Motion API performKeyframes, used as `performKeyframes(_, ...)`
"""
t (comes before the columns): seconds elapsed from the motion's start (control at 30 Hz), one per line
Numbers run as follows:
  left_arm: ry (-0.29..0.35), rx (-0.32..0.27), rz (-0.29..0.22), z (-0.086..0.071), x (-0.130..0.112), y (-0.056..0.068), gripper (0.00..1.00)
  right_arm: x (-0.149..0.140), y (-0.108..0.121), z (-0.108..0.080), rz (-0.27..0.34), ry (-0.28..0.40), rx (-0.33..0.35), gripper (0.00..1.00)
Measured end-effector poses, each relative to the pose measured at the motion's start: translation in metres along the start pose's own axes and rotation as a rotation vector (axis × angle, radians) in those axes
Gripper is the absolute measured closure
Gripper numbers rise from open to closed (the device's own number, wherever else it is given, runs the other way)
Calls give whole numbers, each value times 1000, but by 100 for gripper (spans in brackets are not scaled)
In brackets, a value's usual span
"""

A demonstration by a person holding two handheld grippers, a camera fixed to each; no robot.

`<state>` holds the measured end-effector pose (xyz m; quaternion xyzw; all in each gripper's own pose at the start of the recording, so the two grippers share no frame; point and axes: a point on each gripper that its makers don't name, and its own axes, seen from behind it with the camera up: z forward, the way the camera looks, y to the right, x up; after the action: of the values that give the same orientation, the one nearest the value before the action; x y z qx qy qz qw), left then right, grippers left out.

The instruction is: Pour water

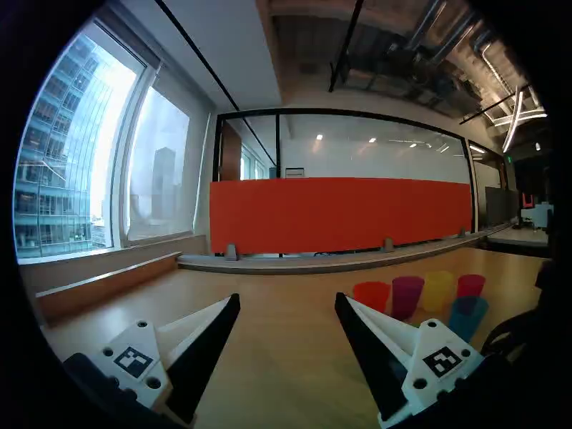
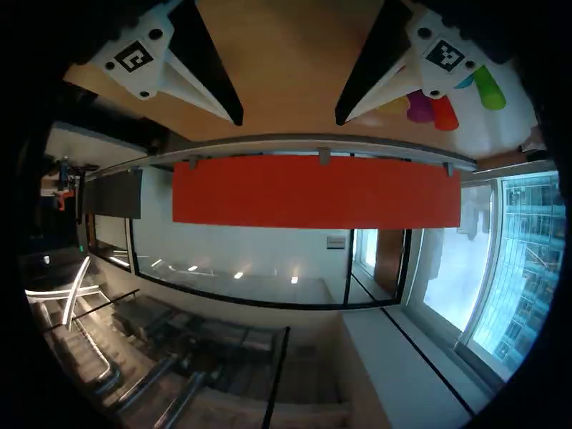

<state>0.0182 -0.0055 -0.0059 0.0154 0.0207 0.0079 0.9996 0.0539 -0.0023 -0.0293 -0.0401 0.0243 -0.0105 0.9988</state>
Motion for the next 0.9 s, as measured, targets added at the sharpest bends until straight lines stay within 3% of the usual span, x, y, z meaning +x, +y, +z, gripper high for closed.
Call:
performKeyframes(0.4, -24, -7, -21, 3, -15, 0, 1, 2, 1, -1, 4, -1, 3, 0)
performKeyframes(0.9, -35, -19, -20, 5, -18, 2, 1, -3, 4, -1, 10, -7, -4, 0)
